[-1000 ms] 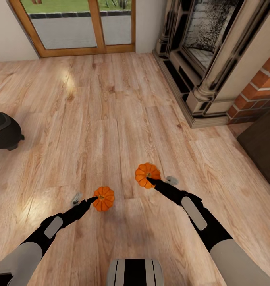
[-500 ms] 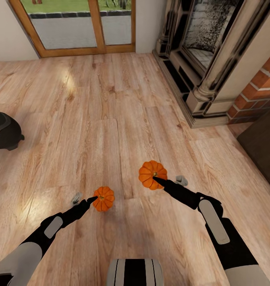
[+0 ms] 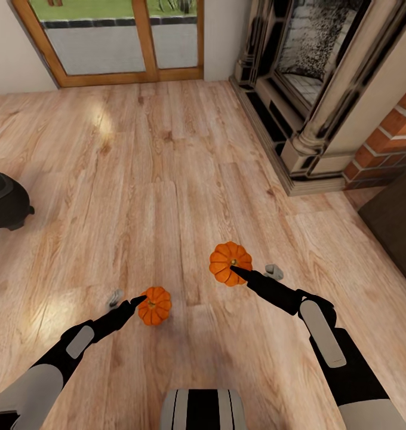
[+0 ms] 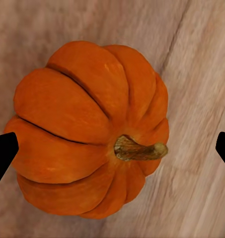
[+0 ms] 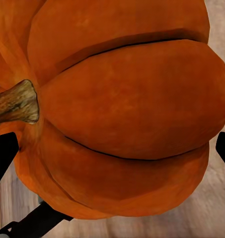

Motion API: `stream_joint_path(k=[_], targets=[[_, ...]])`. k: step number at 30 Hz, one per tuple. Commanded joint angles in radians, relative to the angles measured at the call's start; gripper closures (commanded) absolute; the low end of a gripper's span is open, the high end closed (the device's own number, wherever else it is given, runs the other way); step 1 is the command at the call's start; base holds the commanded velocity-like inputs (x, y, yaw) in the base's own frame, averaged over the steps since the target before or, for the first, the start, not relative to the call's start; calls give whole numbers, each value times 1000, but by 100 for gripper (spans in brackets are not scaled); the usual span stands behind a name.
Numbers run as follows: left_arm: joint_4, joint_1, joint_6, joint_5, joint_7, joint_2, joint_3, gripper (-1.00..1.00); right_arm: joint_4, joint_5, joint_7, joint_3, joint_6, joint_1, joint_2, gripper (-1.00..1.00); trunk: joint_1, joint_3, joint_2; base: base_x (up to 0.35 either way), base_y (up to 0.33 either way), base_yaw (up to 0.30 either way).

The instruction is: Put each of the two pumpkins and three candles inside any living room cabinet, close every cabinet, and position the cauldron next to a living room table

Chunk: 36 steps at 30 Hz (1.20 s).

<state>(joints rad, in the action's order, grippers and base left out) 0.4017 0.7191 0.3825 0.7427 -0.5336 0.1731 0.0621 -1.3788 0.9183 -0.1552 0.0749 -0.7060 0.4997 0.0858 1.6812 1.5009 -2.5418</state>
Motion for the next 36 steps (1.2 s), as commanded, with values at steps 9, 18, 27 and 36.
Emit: stream_joint_path(k=[9, 18, 27, 36], targets=[[0, 0, 9, 6, -2, 0, 5, -100, 0, -1, -3, 1, -3, 0, 0, 100, 1, 12, -1, 1, 0, 0], [0, -1, 7, 6, -1, 0, 3, -100, 0, -1, -3, 2, -3, 0, 0, 100, 3, 28, -2, 0, 0, 0], [3, -1, 6, 6, 0, 0, 2, -100, 0, -1, -3, 2, -3, 0, 0, 100, 5, 43, -3, 0, 0, 0], [7, -1, -4, 6, 33, -1, 3, -100, 0, -1, -3, 2, -3, 0, 0, 100, 7, 59, -4, 0, 0, 0]])
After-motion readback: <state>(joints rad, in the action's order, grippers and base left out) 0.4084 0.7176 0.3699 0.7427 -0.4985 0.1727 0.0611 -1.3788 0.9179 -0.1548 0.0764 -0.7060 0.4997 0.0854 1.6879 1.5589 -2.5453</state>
